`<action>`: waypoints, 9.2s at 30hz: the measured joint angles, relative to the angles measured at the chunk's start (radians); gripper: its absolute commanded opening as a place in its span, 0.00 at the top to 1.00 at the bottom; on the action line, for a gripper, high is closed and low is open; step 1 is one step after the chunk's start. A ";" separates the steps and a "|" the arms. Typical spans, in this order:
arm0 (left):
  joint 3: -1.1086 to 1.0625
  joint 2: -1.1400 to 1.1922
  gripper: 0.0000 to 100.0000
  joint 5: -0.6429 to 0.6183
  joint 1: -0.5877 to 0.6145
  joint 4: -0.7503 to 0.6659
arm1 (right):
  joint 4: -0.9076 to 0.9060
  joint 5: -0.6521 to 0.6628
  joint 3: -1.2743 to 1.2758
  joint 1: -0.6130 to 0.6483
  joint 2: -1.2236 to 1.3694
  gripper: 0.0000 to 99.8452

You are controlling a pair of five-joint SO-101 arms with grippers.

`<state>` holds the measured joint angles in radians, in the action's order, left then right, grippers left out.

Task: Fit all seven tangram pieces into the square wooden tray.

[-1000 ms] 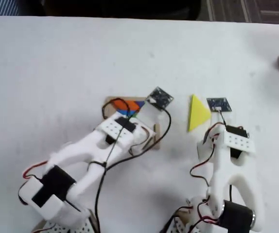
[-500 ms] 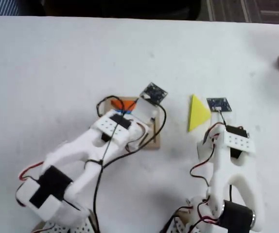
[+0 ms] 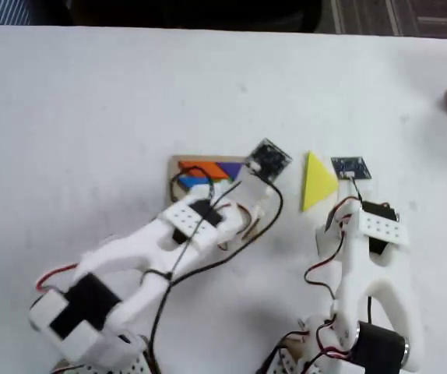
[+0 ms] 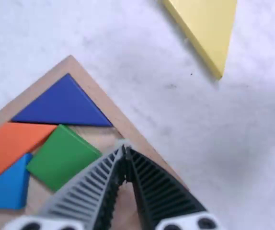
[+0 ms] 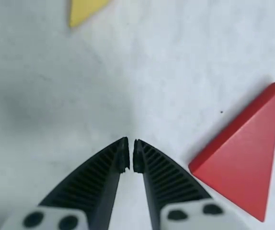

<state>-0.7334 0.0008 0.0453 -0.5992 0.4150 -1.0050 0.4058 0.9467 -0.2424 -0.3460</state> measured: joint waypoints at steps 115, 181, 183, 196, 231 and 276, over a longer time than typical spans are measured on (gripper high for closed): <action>0.259 0.222 0.98 -0.155 0.031 0.164 | 0.011 0.000 0.000 0.000 0.000 0.98; 0.377 0.324 0.98 -0.153 0.081 0.124 | 0.011 0.021 0.000 0.000 0.000 0.98; 0.379 0.322 0.98 -0.152 0.089 0.153 | 0.011 0.023 0.000 0.000 0.000 0.98; 0.399 0.311 0.98 -0.152 0.114 0.295 | 0.011 0.028 0.000 0.000 0.000 0.98; 0.311 0.259 0.98 -0.152 0.184 0.299 | 0.011 0.028 0.000 0.000 0.000 0.98; 0.244 0.146 0.98 -0.152 0.126 0.173 | 0.011 0.028 0.000 0.000 0.000 0.98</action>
<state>-0.4895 0.1465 -0.1066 -0.4733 0.5884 -0.9943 0.4335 0.9467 -0.2424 -0.3460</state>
